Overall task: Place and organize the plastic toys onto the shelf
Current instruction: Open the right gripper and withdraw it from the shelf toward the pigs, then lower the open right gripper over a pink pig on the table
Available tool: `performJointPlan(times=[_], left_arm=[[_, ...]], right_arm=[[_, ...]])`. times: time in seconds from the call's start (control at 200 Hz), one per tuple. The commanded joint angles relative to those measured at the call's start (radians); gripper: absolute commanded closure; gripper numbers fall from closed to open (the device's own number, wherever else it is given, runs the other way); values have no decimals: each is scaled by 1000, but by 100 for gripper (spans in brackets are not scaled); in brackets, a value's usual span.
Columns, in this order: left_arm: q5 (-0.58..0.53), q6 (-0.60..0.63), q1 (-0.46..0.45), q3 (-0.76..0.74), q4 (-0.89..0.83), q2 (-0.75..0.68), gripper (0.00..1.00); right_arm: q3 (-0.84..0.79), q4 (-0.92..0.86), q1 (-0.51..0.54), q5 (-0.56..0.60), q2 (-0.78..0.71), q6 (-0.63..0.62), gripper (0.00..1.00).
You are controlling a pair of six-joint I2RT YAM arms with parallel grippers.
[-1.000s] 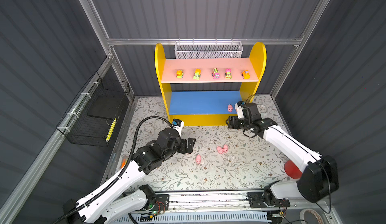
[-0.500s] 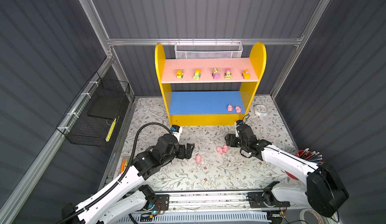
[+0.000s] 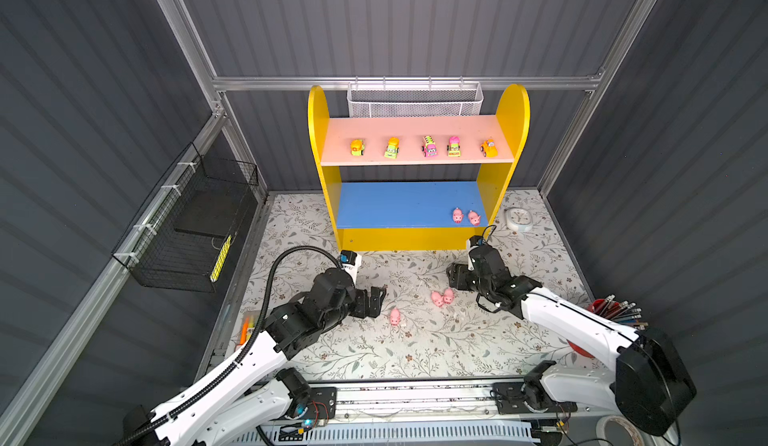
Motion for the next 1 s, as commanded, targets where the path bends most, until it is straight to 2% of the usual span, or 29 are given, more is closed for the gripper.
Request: performJointPlan(times=[0.0,0.21,0.48,0.64,0.996], left_arm=[[15,-35,1,-39,-2,-28,0],[69,-83,-1,-113,48,-59,0],[109,-136,-25,-186,136,-46,0],[93,-130,-27,-173,119,-49,0],[68,-93,-27,-112,88,-2,0]], right_arm=[[-7,-126,48,32,-38,68,29],[-67,-127,104,34,-39,148,33],[-58,-89,106,42,93,176,38],[-46,-58,106,52,162,186,40],[-15,-33,103,74,216,166,41]])
